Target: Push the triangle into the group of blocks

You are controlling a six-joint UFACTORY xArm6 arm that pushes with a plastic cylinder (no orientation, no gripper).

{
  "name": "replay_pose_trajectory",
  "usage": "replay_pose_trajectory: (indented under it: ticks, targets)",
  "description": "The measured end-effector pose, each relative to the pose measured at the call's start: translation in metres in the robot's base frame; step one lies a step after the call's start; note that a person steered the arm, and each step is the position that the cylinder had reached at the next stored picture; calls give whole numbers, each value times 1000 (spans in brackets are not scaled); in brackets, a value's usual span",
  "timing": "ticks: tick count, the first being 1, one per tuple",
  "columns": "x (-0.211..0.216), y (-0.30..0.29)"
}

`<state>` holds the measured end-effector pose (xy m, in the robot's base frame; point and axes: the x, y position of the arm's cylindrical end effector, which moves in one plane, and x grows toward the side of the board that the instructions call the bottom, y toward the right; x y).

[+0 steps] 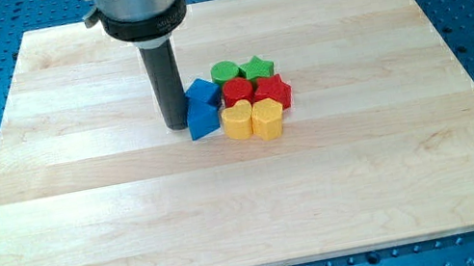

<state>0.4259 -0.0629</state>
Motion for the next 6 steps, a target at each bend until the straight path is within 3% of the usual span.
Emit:
replay_pose_trajectory:
  ticks: [3, 6]
  targets:
    - [27, -1]
    - [29, 26]
